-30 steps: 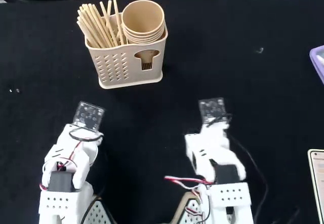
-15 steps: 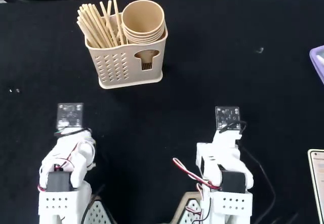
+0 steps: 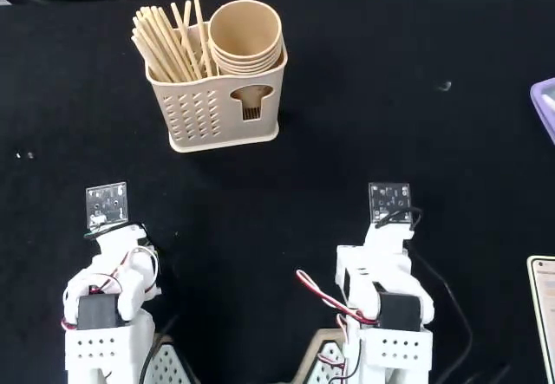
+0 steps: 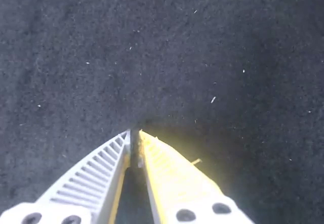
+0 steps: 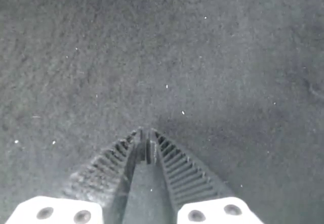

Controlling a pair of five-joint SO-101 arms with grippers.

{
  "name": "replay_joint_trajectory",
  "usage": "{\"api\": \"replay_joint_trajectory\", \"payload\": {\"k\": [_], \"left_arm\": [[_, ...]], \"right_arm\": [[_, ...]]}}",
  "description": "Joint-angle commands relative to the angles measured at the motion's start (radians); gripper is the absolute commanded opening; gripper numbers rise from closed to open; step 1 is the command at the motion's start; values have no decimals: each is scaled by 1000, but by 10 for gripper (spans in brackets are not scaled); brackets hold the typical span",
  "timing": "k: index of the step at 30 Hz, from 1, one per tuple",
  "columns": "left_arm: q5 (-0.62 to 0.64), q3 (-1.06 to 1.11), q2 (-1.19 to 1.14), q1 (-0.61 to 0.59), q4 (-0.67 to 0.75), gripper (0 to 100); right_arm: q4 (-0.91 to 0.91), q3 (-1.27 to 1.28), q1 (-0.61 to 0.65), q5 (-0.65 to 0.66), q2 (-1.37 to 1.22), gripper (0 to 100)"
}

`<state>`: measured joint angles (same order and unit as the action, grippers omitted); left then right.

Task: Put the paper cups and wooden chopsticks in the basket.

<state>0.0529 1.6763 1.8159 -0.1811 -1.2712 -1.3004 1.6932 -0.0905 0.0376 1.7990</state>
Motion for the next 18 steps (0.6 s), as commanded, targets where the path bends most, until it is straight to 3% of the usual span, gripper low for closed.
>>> {"api": "replay_joint_trajectory", "payload": {"k": [1,18], "left_arm": [[6,22,8,-8,-5,31],[5,22,14,-4,-8,30]], "right_arm": [[-6,-8,-17,0,96,12],[-6,-8,-15,0,96,12]]}}
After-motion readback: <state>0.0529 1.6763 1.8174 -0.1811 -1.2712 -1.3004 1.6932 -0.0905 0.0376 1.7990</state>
